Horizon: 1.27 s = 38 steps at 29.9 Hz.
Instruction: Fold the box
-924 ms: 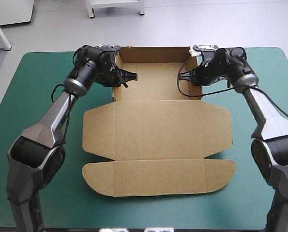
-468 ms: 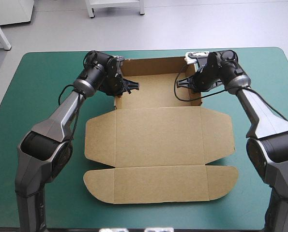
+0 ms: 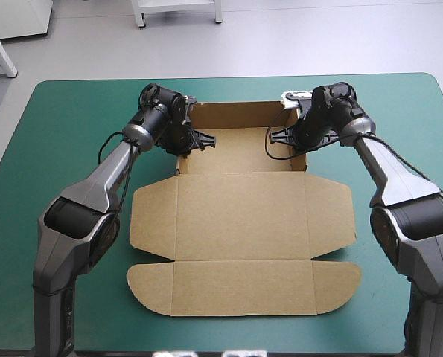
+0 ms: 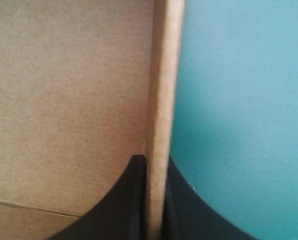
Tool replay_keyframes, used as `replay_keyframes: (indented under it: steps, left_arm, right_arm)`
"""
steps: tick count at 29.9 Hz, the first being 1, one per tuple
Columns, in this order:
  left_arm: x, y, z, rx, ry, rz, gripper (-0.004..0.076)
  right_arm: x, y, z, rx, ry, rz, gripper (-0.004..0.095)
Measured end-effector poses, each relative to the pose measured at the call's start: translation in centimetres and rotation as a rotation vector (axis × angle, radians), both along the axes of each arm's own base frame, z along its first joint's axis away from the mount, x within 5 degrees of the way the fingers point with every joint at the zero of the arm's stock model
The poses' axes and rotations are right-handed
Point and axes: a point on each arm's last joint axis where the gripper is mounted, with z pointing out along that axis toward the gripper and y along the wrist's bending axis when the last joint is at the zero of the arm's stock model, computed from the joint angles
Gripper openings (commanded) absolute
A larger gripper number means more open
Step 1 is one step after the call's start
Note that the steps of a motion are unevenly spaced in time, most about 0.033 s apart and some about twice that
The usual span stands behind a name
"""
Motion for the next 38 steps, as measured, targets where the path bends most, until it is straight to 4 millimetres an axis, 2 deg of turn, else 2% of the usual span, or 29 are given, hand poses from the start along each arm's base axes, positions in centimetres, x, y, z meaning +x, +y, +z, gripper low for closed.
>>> replay_keyframes:
  steps: [10, 13, 14, 16, 18, 20, 22, 23, 26, 31, 34, 38]
  left_arm:
    - [0.2, -0.1, -0.3, 0.005, 0.0, -0.011, -0.0008]
    - [0.2, -0.1, -0.2, 0.005, -0.001, -0.013, 0.0028]
    - [0.2, -0.1, -0.1, 0.004, -0.005, -0.014, 0.0062]
    - [0.2, -0.1, 0.0, 0.004, -0.016, -0.023, 0.0171]
    - [0.3, -0.1, 0.3, 0.008, -0.035, -0.04, 0.032]
    - [0.4, -0.2, 0.7, 0.0, -0.05, -0.06, 0.0503]
    - [0.4, -0.3, 1.3, -0.006, -0.064, -0.076, 0.0617]
    - [0.4, -0.3, 1.7, -0.005, -0.071, -0.083, 0.0648]
    - [0.4, -0.1, 2.5, 0.0, -0.093, -0.09, 0.0646]
    - [-0.3, 0.4, 4.8, 0.009, -0.145, -0.095, 0.0587]
    - [-1.5, 1.4, 7.8, 0.03, -0.218, -0.089, 0.0568]
    - [-4.5, 3.0, 13.7, 0.022, -0.357, -0.089, 0.0556]
  right_arm:
    - [0.1, 0.0, -0.1, -0.002, 0.001, 0.003, 0.0002]
    - [0.1, 0.0, 0.0, -0.006, -0.002, 0.007, 0.0051]
    - [0.1, 0.0, -0.1, -0.01, -0.002, 0.009, 0.0087]
    - [0.1, 0.0, -0.1, -0.019, -0.003, 0.016, 0.0222]
    - [0.1, 0.0, 0.0, -0.026, -0.01, 0.034, 0.0394]
    - [0.1, 0.0, 0.2, -0.025, -0.02, 0.04, 0.0554]
    - [0.1, 0.0, 0.7, -0.022, -0.033, 0.044, 0.0641]
    - [0.1, 0.0, 1.2, -0.02, -0.042, 0.044, 0.0657]
    - [-0.1, -0.2, 2.8, -0.02, -0.079, 0.04, 0.0658]
    - [-0.9, -0.5, 5.5, -0.019, -0.127, 0.034, 0.0658]
    - [-1.8, -0.9, 7.1, -0.021, -0.149, 0.031, 0.0658]
    - [-3.7, -1.5, 10.0, -0.022, -0.189, 0.031, 0.0658]
